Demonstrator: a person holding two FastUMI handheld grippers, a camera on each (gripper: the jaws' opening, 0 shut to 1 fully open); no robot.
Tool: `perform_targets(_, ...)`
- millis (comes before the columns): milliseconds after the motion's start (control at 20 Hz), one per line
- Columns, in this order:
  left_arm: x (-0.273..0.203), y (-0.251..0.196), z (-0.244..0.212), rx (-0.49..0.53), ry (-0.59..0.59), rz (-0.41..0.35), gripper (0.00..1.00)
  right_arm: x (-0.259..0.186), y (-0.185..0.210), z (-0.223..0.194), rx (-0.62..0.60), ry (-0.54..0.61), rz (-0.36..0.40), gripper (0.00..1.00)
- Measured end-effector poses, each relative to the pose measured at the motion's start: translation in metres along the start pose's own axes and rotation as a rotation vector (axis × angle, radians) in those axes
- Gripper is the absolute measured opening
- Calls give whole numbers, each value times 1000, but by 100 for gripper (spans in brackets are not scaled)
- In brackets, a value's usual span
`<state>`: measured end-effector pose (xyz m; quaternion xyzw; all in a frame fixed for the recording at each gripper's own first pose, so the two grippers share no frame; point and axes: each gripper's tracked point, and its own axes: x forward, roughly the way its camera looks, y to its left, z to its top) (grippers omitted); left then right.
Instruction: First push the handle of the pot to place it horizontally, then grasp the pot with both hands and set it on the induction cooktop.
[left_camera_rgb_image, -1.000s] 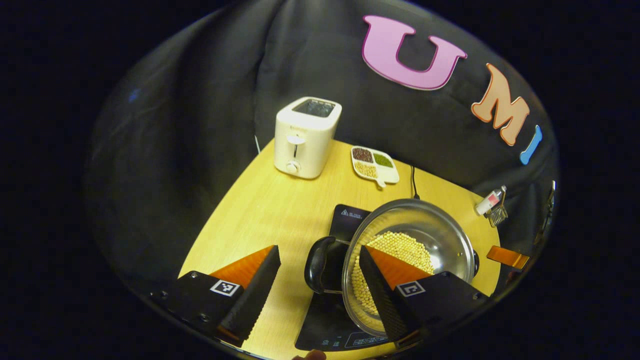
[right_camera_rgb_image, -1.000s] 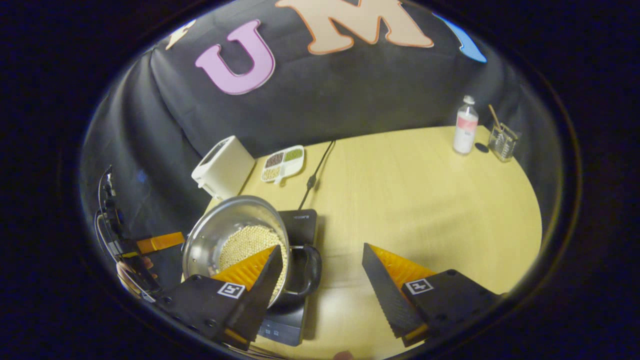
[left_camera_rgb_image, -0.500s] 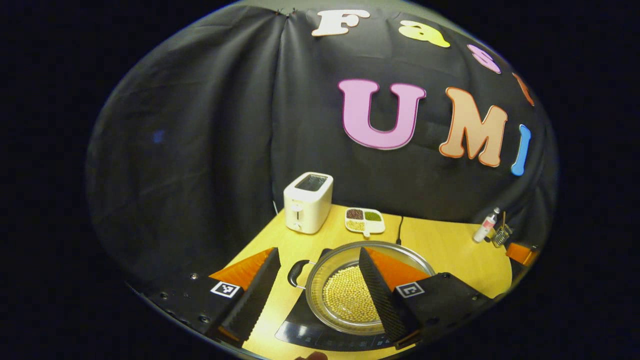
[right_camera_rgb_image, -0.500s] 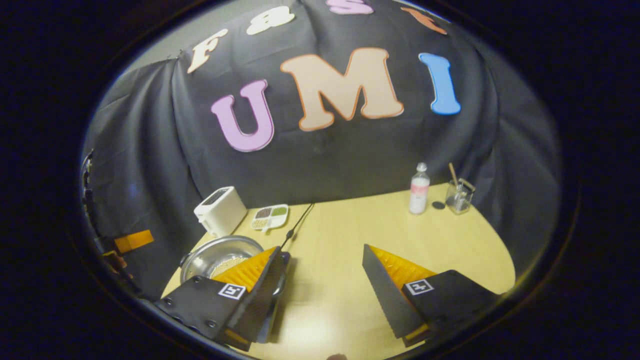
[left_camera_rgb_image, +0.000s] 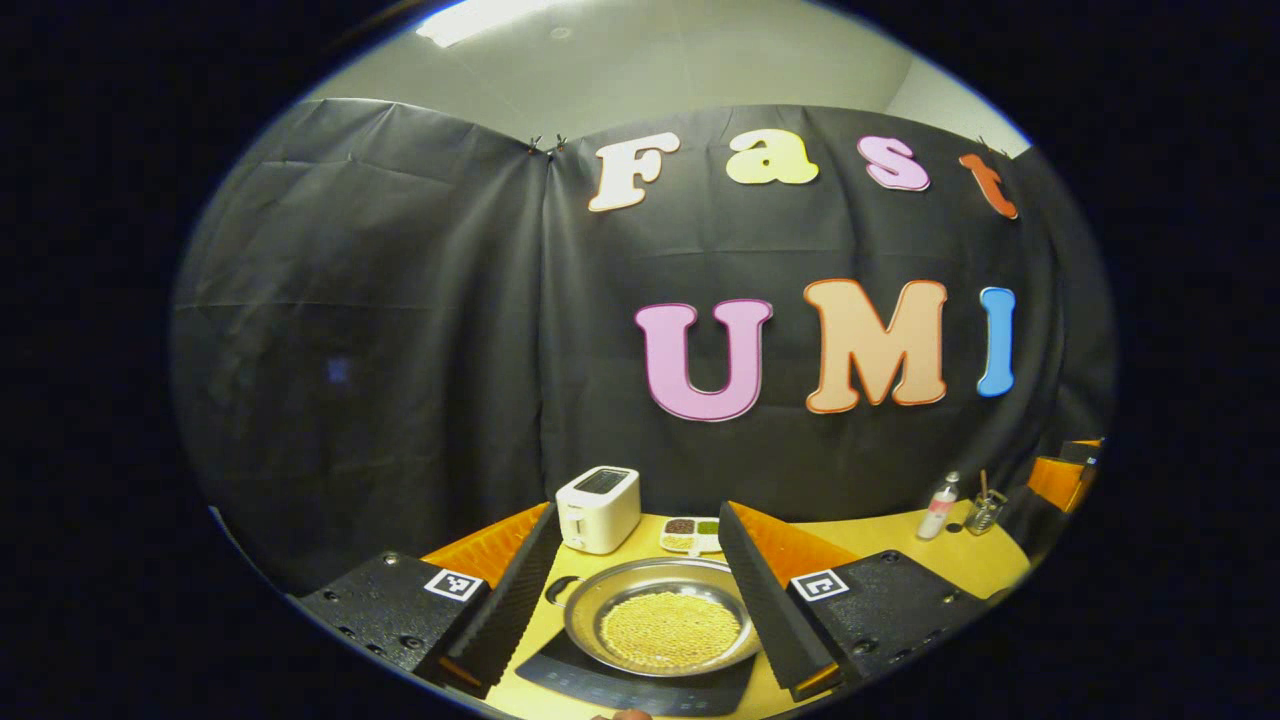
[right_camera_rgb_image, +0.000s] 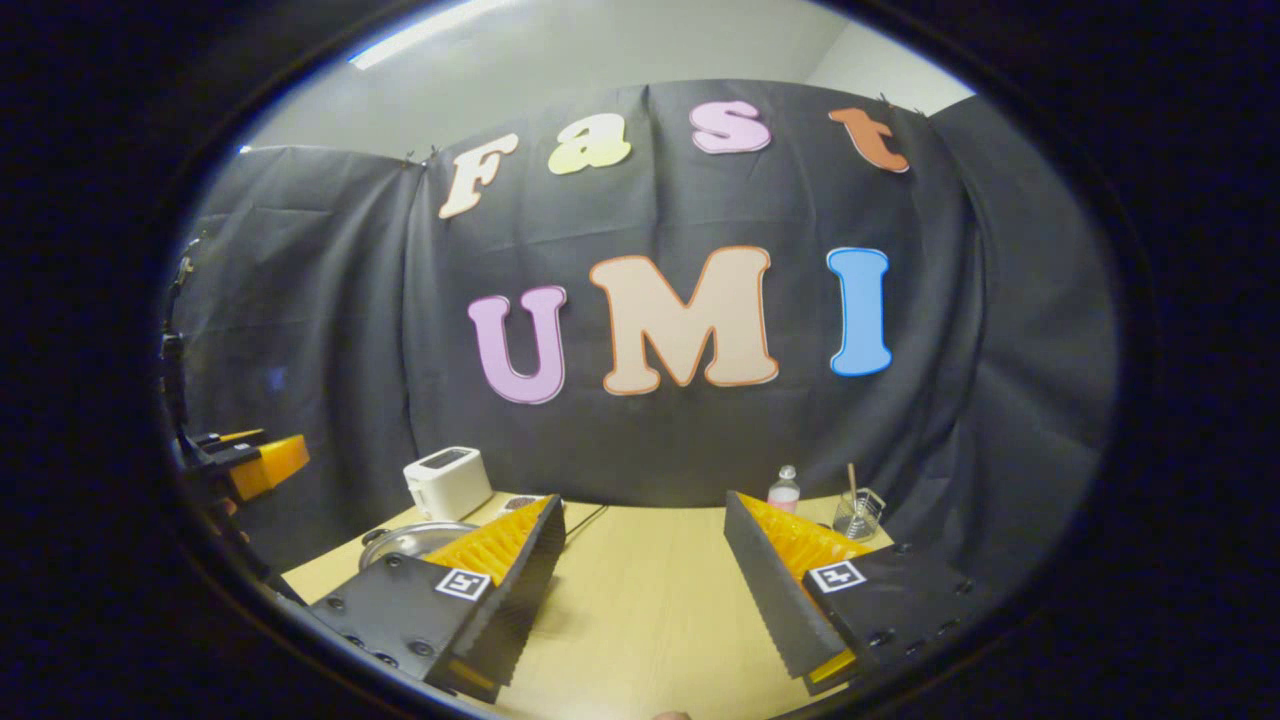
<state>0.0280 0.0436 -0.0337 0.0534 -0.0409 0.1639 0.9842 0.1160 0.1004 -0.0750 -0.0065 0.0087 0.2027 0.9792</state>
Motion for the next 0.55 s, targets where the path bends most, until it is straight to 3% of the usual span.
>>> perform_targets(200, -17, -40, -6, -35, -6, -43, 94, -21, -7, 17, 16, -45, 43, 92)
perform_targets(250, -20, -46, -6, -41, -8, -47, 93, -25, -8, 18, 23, -47, 50, 99)
perform_targets(350, -23, -54, -6, -42, -13, -48, 96, -32, -13, 20, 32, -58, 57, 99)
perform_targets(400, -25, -56, -6, -36, -15, -46, 96, -34, -17, 20, 34, -60, 55, 92)
perform_targets(550, -24, -64, -7, -11, -21, -54, 96, -39, -26, 21, 37, -63, 42, 92)
